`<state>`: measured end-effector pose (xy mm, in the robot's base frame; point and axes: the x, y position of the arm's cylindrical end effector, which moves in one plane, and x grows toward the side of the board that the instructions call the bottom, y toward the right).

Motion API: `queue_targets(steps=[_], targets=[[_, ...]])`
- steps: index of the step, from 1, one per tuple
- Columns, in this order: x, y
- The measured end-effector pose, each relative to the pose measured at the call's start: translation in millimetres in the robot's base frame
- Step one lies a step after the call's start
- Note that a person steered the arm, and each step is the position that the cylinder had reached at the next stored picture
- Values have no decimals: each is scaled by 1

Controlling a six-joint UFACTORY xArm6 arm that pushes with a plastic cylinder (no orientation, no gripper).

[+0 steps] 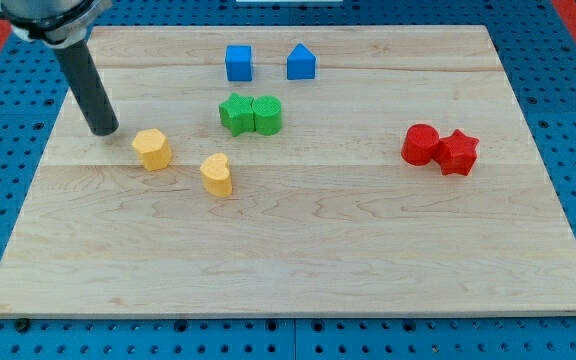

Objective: Move the yellow hexagon below the green star

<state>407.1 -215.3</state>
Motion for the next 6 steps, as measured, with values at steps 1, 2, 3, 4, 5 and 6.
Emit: queue_targets(steps=[1,2,3,4,5,6], targets=[[24,67],[23,79],[7,25],[7,-18],[7,-52],[7,-59]])
